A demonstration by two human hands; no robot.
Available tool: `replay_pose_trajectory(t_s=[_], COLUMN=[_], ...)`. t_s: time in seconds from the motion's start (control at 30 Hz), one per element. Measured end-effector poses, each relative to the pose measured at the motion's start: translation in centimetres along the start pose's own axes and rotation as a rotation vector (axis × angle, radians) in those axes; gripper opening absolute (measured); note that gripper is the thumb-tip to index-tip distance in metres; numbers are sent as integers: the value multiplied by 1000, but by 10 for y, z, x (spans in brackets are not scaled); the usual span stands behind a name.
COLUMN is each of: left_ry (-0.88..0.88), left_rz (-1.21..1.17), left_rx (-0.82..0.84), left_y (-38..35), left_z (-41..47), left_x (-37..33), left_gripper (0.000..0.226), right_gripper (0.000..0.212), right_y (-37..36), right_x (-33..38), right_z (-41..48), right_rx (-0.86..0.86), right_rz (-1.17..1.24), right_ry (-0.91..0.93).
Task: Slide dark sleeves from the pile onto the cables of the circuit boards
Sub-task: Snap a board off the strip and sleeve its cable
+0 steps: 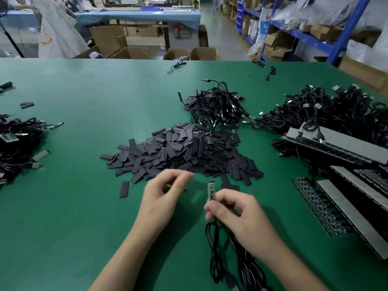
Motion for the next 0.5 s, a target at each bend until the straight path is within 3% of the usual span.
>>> replay_pose_trajectory(t_s=[0.1,0.23,0.3,0.4,0.5], left_ry=[-94,0,7,30,16], left_rz=[388,607,682,713,746], left_rx=[-281,-356,-360,-391,-403], left_y=[31,48,49,50,49], left_z=[8,16,18,20,19], left_x=[3,19,21,21,20], left_gripper=[21,33,33,28,19], right_gripper=[24,24,25,31,26], right_y=[10,24,30,32,23], right_x=[3,14,11,-3,-8], right_z=[-1,-1,1,1,1], right_rx=[59,209,208,144,145], right_rz=[540,1071,1043,688,496], right_ry=[-102,-76,-107,-196,-233])
Point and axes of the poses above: each hand's wrist, its own z-axis towards the middle knuckle, its own y-axis out of the back of the hand, x = y × z, the point moved 6 cm from there along z, towards the middle knuckle, and after that the axes turned 4 degrees about y, right-handed, at the moved point
